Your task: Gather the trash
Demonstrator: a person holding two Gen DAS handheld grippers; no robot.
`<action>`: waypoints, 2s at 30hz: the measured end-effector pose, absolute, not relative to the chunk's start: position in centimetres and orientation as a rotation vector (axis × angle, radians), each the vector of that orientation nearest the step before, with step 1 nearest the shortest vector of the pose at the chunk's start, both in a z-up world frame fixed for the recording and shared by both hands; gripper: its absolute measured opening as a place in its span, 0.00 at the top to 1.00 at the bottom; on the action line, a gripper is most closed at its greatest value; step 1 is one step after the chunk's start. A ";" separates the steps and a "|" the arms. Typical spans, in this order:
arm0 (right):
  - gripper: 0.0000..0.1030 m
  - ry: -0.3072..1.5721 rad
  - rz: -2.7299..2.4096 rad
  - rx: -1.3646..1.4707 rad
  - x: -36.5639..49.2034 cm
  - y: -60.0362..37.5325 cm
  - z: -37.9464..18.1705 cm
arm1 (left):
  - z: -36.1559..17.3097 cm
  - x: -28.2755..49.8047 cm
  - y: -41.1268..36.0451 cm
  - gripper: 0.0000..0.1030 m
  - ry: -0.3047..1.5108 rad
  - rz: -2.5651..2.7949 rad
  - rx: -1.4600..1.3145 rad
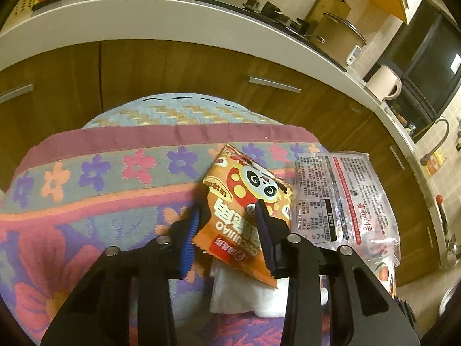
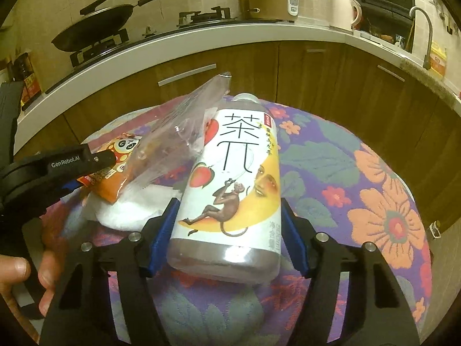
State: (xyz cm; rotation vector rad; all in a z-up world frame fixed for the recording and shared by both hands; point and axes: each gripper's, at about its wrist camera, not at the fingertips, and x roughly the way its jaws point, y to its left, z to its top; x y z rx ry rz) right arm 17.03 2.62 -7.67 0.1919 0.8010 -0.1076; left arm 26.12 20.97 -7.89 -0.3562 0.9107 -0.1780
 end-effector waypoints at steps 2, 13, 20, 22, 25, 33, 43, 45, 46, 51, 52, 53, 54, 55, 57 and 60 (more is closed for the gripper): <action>0.41 0.804 -0.106 0.197 17.0 2.4 -7.7 | -8.0 26.1 21.1 0.86 0.917 -0.171 -0.362; 0.43 0.807 -0.108 0.219 16.2 0.4 -7.4 | -6.9 24.3 22.1 1.00 0.863 -0.171 -0.387; 0.43 0.806 -0.106 0.227 15.2 -0.8 -7.2 | -5.4 21.9 22.6 1.00 0.819 -0.187 -0.400; 0.43 0.807 -0.104 0.233 14.9 -1.1 -7.2 | -4.9 21.3 22.3 1.00 0.805 -0.191 -0.386; 0.43 0.805 -0.104 0.241 14.4 -1.7 -7.2 | -3.9 20.0 22.0 1.00 0.774 -0.202 -0.363; 0.43 0.778 -0.070 0.241 13.1 -3.0 -7.2 | -3.1 17.0 21.2 1.00 0.713 -0.225 -0.365; 0.43 0.760 -0.052 0.239 12.1 -5.6 -7.3 | -3.7 13.7 20.0 1.00 0.676 -0.233 -0.370; 0.43 0.753 -0.047 0.225 11.9 -5.8 -7.3 | -3.7 13.2 19.6 1.00 0.681 -0.235 -0.349; 0.43 0.751 -0.042 0.216 11.8 -5.8 -7.3 | -3.8 12.8 19.3 1.00 0.681 -0.223 -0.321; 0.43 0.760 -0.006 0.187 11.9 -5.8 -7.8 | -5.2 12.1 18.4 0.98 0.715 -0.198 -0.242; 0.43 0.758 -0.004 0.182 11.8 -5.8 -7.8 | -5.4 12.1 18.4 0.97 0.720 -0.196 -0.242; 0.43 0.757 0.000 0.177 11.9 -5.7 -7.7 | -5.7 12.2 18.5 0.95 0.727 -0.192 -0.241; 0.43 0.756 0.008 0.171 11.9 -5.7 -7.7 | -6.2 12.4 18.6 0.91 0.749 -0.200 -0.246; 0.43 0.756 0.014 0.165 11.9 -5.6 -7.7 | -6.5 12.5 18.7 0.84 0.762 -0.204 -0.254; 0.43 0.759 0.018 0.159 12.0 -5.6 -7.7 | -7.0 12.6 18.9 0.72 0.782 -0.204 -0.261; 0.43 0.759 0.031 0.142 12.0 -5.7 -7.7 | -7.2 12.7 18.6 0.52 0.818 -0.215 -0.244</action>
